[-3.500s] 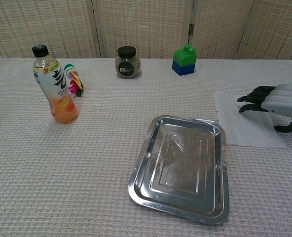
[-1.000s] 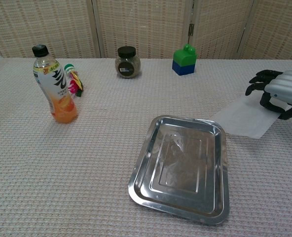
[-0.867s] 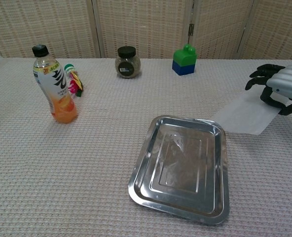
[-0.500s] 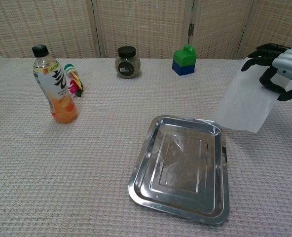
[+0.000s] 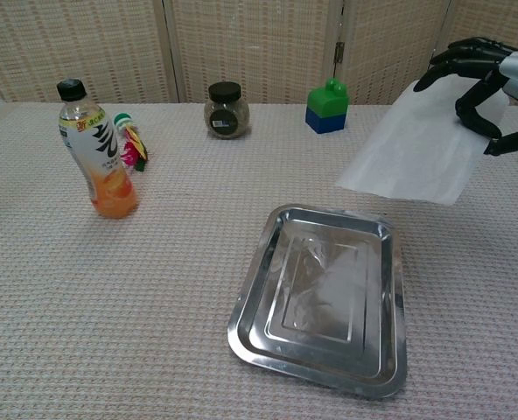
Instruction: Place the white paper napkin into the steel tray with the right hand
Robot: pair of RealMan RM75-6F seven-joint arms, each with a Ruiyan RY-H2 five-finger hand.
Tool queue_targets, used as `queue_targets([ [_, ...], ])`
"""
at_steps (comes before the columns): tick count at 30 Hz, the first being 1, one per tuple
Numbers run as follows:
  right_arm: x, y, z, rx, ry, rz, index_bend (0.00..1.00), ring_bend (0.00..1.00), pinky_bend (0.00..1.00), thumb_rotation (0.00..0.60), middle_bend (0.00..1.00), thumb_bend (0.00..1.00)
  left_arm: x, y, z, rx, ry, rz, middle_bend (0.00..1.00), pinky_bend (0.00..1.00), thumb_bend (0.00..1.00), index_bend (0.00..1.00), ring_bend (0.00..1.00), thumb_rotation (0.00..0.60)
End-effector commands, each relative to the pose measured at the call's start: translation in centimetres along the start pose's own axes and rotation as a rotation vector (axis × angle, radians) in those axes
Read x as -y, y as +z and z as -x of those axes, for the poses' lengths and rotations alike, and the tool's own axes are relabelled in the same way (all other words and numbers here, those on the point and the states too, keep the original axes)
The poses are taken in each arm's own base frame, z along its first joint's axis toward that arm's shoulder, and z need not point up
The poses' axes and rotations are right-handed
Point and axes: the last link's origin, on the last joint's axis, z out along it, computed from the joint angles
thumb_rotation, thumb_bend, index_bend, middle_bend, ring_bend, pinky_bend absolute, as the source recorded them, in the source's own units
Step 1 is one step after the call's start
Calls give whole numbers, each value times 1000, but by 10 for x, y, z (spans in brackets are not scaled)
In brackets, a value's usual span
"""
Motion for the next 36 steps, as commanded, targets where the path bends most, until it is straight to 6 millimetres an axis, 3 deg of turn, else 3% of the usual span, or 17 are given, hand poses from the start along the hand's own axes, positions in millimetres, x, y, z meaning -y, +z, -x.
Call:
queue_targets([
  [1,14,1,6,10,85,-40,721,111,0,600,261,747,0,0,0,0,1,-2,0,0,583,0,0,600],
  [9,45,-7,34,98,214,-122,721,114,0,600,268,747,4,2,2,1,18,-19,0,0,583,0,0,600],
  [20,61,0,69,258,235,-191,721,124,0,600,273,748,4,3,3,-3,21,-29,0,0,583,0,0,600],
  [27,66,4,73,350,179,-298,721,123,0,600,273,747,5,3,1,-9,17,-33,0,0,583,0,0,600],
  [36,61,10,72,369,130,-304,721,114,0,600,270,748,4,4,3,2,18,-31,0,0,583,0,0,600],
])
